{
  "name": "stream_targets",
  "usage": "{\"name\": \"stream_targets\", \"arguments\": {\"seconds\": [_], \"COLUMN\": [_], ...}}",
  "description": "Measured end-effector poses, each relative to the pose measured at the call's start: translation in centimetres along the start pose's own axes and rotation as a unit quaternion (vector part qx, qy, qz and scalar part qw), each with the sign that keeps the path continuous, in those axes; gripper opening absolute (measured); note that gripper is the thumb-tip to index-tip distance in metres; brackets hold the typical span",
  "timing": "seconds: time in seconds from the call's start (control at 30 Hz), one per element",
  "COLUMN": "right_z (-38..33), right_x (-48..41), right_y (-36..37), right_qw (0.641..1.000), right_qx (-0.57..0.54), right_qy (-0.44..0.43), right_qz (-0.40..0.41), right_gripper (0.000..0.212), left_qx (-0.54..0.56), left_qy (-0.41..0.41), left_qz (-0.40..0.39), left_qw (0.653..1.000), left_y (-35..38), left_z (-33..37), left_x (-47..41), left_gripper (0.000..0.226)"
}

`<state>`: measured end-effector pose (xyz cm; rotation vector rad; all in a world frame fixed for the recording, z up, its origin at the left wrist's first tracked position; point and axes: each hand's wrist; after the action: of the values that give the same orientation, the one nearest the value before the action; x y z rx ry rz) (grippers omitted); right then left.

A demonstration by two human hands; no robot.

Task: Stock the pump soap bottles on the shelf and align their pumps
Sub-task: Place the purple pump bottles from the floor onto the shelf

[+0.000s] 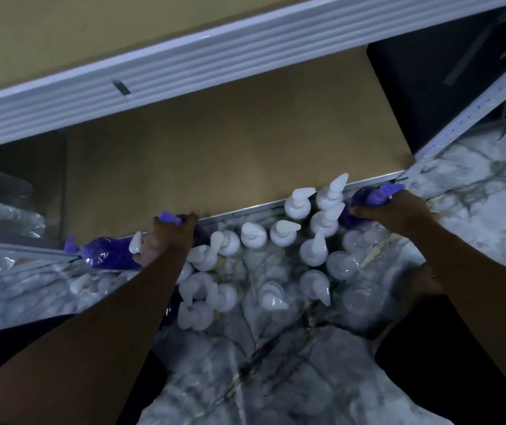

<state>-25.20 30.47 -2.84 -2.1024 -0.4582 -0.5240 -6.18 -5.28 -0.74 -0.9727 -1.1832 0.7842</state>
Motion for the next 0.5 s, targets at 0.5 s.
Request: {"name": "stream_targets", "arguments": {"seconds": [0.5], "right_z": [0.0], "right_x": [2.5], "right_y": [-0.9], "right_qw": [0.993], "right_qx": [-0.004], "right_qy": [-0.027], "right_qz": [0.111], "right_gripper": [0.048], "left_qx": [-0.001], "left_qy": [0.064], "left_qz": [-0.036], "left_qw": [0.997], "left_y": [-0.5], "left_z": [0.2], "left_x": [-1.5], "left_gripper": [0.081]}}
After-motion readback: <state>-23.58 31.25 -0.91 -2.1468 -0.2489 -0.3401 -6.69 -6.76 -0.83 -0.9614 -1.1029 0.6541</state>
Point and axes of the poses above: each hand's wrist, its own x-axis away from the middle knuckle, its own y-axis out of the palm, z = x × y, and after that the axes turned 6 degrees about -x, right-handed
